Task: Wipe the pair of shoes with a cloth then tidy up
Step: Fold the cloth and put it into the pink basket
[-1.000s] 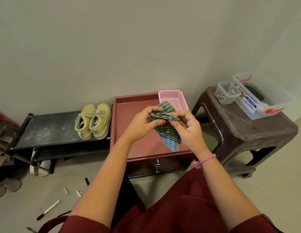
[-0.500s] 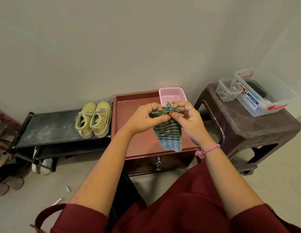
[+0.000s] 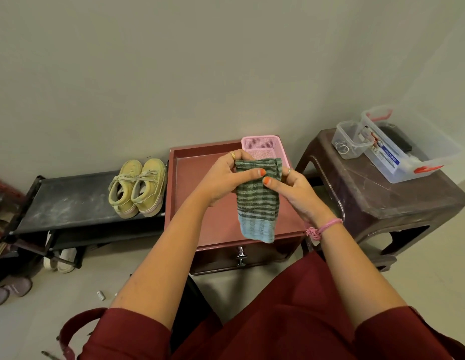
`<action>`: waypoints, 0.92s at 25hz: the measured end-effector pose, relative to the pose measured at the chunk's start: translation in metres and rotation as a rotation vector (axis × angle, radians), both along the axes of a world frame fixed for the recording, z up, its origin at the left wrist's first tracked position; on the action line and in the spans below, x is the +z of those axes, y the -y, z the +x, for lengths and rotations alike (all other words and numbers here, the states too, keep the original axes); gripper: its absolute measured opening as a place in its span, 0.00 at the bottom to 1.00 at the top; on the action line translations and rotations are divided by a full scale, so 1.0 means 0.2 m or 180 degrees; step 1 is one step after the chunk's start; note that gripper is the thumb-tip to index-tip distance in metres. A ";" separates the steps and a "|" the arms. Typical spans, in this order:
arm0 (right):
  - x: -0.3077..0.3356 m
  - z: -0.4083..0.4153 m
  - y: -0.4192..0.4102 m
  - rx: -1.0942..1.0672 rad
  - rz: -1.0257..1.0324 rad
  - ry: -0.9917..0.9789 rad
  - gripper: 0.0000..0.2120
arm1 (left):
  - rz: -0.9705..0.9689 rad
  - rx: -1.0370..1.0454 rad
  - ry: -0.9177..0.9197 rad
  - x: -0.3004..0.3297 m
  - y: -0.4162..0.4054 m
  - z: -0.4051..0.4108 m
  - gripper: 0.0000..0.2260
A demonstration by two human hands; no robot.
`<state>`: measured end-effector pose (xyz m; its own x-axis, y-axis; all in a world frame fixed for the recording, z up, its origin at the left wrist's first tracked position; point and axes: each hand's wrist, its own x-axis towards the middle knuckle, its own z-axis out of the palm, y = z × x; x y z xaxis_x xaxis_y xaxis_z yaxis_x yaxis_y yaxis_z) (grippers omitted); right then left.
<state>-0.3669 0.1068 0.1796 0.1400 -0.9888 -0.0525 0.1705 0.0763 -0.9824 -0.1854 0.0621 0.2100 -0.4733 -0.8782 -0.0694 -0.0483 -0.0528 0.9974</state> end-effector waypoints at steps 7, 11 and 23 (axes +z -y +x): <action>0.12 -0.05 0.09 -0.0146 -0.0156 -0.0145 0.13 | 0.0049 0.0166 -0.0989 -0.07 0.04 -0.05 0.31; 0.18 -0.03 0.14 -0.0332 -0.0211 -0.0200 0.09 | 0.0763 -0.0393 -0.0571 -0.30 -0.03 -0.08 0.35; -0.19 -0.20 0.57 -0.0908 0.1260 -0.0011 0.14 | 0.1791 0.1322 -0.1060 -0.52 -0.19 -0.43 0.17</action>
